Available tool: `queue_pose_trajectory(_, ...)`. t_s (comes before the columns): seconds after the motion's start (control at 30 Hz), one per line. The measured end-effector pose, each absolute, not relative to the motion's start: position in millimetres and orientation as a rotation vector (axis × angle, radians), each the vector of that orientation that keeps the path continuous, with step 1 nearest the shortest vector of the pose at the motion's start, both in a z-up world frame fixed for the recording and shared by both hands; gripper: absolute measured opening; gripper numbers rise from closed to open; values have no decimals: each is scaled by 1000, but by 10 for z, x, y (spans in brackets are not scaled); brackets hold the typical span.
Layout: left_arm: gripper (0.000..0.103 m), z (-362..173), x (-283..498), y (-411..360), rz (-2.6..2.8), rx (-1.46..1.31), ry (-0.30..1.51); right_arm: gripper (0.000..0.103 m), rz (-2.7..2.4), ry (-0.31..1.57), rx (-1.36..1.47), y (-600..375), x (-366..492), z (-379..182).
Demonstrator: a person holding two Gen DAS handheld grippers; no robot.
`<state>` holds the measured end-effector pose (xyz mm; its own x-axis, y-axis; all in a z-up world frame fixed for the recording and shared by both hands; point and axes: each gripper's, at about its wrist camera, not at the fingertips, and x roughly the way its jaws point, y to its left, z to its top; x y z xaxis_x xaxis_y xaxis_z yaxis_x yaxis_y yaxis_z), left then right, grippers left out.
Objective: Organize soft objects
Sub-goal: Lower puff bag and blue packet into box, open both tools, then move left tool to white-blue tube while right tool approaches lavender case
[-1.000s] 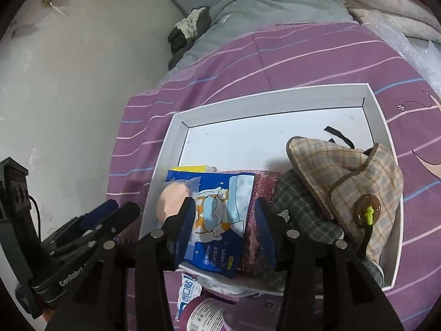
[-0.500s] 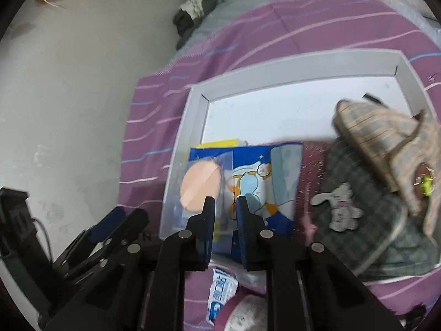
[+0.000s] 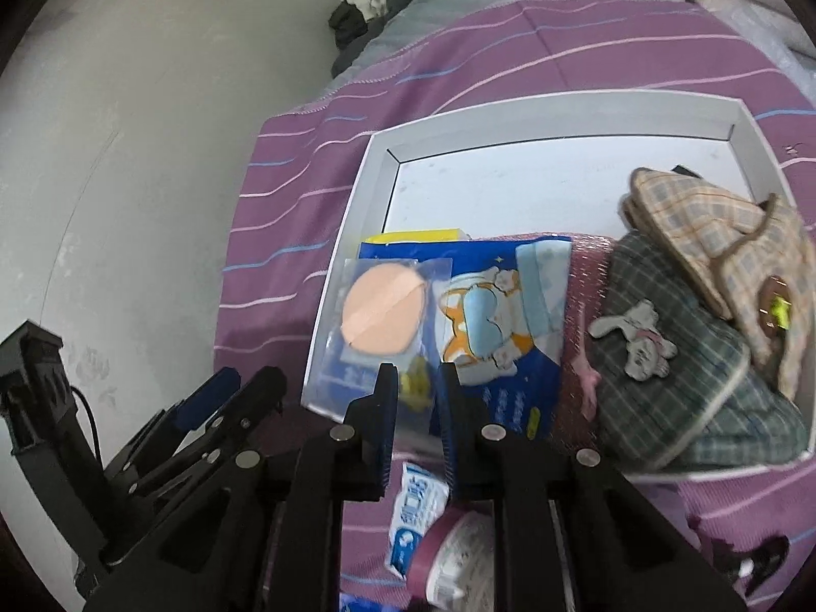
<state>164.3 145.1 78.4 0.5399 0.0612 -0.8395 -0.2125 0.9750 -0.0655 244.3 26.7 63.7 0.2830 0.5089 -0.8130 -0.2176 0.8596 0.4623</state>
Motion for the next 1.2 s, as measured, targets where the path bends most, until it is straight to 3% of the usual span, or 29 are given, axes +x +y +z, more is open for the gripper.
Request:
queue_pose_trajectory(0.07, 58, 811, 1619, 1420, 150, -167, 983, 15, 480, 1179, 261, 231, 2375, 698)
queue_pose_trajectory(0.27, 58, 930, 1531, 1338, 97, -170, 976, 33, 449, 1152, 253, 62, 2178, 913)
queue_pose_trajectory(0.73, 58, 824, 1403, 1332, -155, -367, 1106, 59, 411, 1113, 136, -208, 1581, 1267)
queue_pose_trajectory(0.93, 57, 706, 1386, 1272, -199, -351, 1170, 63, 397, 1097, 117, -327, 1318, 1100)
queue_pose_trajectory(1.07, 41, 589, 1394, 1286, -215, -353, 1216, 63, 375, 1053, 130, -395, 1213, 1025)
queue_pose_trajectory(1.2, 37, 462, 1407, 1258, -265, -381, 1268, 63, 357, 1012, 167, -420, 1130, 947)
